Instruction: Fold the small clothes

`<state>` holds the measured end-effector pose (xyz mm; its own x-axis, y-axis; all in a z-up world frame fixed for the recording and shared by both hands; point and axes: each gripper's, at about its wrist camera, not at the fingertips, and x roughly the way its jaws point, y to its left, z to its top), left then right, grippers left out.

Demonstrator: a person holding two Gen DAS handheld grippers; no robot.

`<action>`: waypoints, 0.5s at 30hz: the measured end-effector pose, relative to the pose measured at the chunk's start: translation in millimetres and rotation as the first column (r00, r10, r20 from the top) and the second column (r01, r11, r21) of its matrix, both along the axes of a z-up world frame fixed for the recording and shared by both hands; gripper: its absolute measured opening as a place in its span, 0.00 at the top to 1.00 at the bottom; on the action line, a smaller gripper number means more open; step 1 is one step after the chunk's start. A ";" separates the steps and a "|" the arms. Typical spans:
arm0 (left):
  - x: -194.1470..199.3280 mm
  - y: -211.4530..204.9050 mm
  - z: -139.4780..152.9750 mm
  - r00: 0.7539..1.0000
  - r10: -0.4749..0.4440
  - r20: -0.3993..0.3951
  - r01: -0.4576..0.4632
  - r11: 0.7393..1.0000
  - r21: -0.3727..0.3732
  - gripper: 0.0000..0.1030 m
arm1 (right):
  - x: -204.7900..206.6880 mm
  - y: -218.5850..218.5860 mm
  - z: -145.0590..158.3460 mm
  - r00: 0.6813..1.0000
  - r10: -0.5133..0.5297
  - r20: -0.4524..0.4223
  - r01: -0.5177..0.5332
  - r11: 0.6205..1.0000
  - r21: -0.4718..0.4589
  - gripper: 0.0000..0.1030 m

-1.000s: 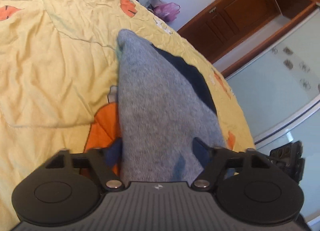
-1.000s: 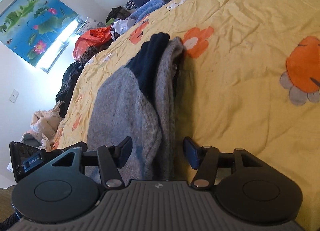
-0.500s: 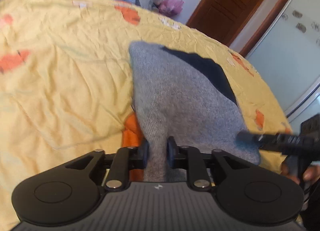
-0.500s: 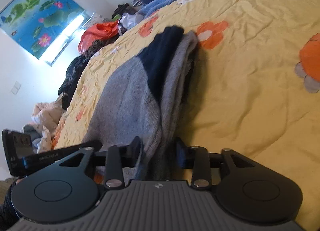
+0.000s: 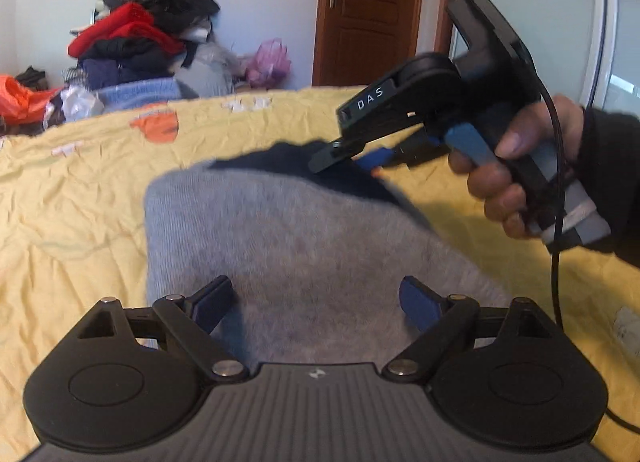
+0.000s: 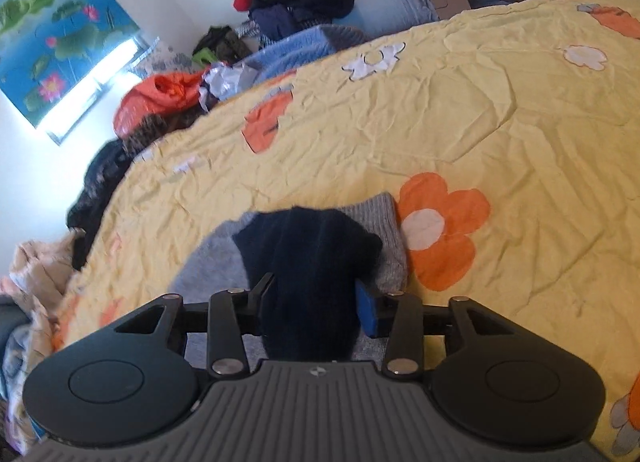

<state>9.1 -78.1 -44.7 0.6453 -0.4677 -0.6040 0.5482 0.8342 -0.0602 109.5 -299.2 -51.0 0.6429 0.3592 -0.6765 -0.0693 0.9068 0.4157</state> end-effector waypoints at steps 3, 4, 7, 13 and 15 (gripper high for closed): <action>-1.0 4.2 -18.7 1.000 -0.018 -0.005 0.018 1.000 0.019 0.11 | 2.7 -4.2 -3.2 1.000 -0.002 0.015 0.002 1.000 -0.013 0.84; -3.1 3.1 -21.7 0.999 -0.028 0.016 0.028 0.999 0.034 0.11 | 2.9 -6.3 -4.8 1.000 -0.007 0.013 0.007 1.000 -0.009 0.85; -1.8 -1.7 -20.8 1.000 -0.022 0.019 0.021 0.999 0.042 0.10 | 1.8 -5.3 -10.5 0.999 -0.033 0.020 0.034 0.999 -0.029 0.86; -12.4 10.2 5.5 1.000 -0.017 0.021 0.018 1.000 -0.011 0.11 | -44.6 0.9 23.2 0.975 -0.130 0.178 0.146 0.986 -0.080 0.63; -9.6 12.8 14.7 0.999 -0.001 0.048 0.002 1.000 -0.026 0.10 | -56.5 5.2 32.1 0.971 -0.113 0.208 0.120 0.993 -0.018 0.63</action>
